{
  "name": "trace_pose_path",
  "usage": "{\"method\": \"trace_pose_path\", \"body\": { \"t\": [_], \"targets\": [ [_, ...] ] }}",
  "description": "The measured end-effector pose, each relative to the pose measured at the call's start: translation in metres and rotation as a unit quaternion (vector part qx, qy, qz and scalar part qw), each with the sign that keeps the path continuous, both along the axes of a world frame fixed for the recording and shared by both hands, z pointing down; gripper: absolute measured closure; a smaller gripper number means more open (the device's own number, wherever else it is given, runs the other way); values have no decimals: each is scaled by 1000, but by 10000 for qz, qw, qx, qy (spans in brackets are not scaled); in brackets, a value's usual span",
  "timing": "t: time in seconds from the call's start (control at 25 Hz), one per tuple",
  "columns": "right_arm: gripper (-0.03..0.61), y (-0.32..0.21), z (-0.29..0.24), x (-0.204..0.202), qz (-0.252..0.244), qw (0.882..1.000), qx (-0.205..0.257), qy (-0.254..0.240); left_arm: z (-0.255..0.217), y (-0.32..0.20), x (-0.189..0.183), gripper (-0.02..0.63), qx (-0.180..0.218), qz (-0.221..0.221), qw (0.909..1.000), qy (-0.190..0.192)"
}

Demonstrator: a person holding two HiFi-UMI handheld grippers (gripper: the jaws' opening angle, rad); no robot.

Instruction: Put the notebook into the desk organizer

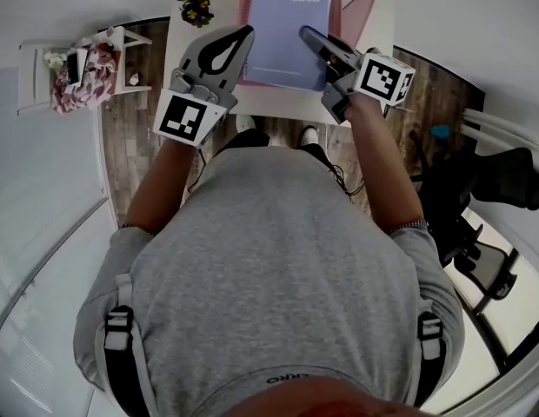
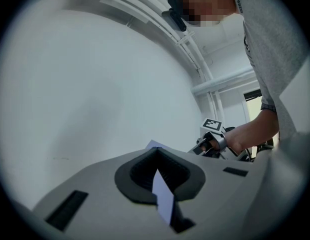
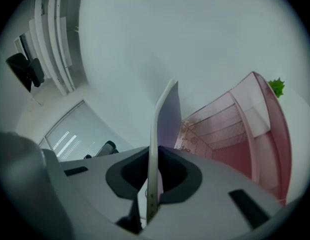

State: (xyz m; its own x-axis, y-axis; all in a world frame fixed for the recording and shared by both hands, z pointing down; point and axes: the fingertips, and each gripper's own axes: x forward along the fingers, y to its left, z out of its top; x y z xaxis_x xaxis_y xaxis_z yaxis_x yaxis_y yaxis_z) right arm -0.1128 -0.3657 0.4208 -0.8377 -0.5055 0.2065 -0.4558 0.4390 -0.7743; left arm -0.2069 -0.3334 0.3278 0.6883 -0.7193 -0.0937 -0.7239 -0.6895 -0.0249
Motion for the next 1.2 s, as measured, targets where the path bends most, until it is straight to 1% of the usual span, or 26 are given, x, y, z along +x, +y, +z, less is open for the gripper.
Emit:
{"method": "trace_pose_path", "body": {
  "t": [0.08, 0.2, 0.36, 0.48, 0.56, 0.64, 0.72, 0.84, 0.92, 1.0, 1.08, 1.2],
  "targets": [
    [537, -7, 6, -3, -10, 9999, -115, -7, 3, -5, -2, 595, -38, -3, 10000, -7],
    [537, -11, 10, -5, -34, 9996, -242, -105, 13, -5, -3, 595, -199, -9, 9997, -169],
    [537, -17, 18, -9, -74, 9994, -321, -100, 8, -6, -3, 595, -111, -18, 9999, 2],
    [535, -22, 24, -8, -68, 9989, -433, -148, 10, -7, -3, 595, -152, -34, 9999, 17],
    [529, -26, 31, -7, -20, 9984, -554, -84, 12, -8, -4, 595, -175, -52, 9998, 29],
    [522, -30, 39, -4, 29, 9982, -596, 110, 14, -9, -5, 595, -194, -66, 9998, 39],
    [518, -31, 43, -5, -14, 9981, -501, 355, 14, -10, -4, 595, -203, -70, 9998, 54],
    [487, -31, 50, -8, -144, 9950, -256, 950, 14, -12, -2, 595, -208, -62, 9997, 83],
    [424, -30, 54, -9, -218, 9902, -80, 1378, 13, -14, -1, 595, -203, -44, 9997, 95],
    [383, -29, 58, -10, -296, 9848, 51, 1709, 13, -13, 0, 595, -207, -30, 9997, 105],
    [371, -29, 57, -12, -335, 9792, 230, 1989, 14, -13, 1, 595, -217, -27, 9997, 112],
    [336, -30, 57, -14, -369, 9688, 487, 2404, 15, -14, 1, 595, -224, -17, 9997, 119]
  ]
}}
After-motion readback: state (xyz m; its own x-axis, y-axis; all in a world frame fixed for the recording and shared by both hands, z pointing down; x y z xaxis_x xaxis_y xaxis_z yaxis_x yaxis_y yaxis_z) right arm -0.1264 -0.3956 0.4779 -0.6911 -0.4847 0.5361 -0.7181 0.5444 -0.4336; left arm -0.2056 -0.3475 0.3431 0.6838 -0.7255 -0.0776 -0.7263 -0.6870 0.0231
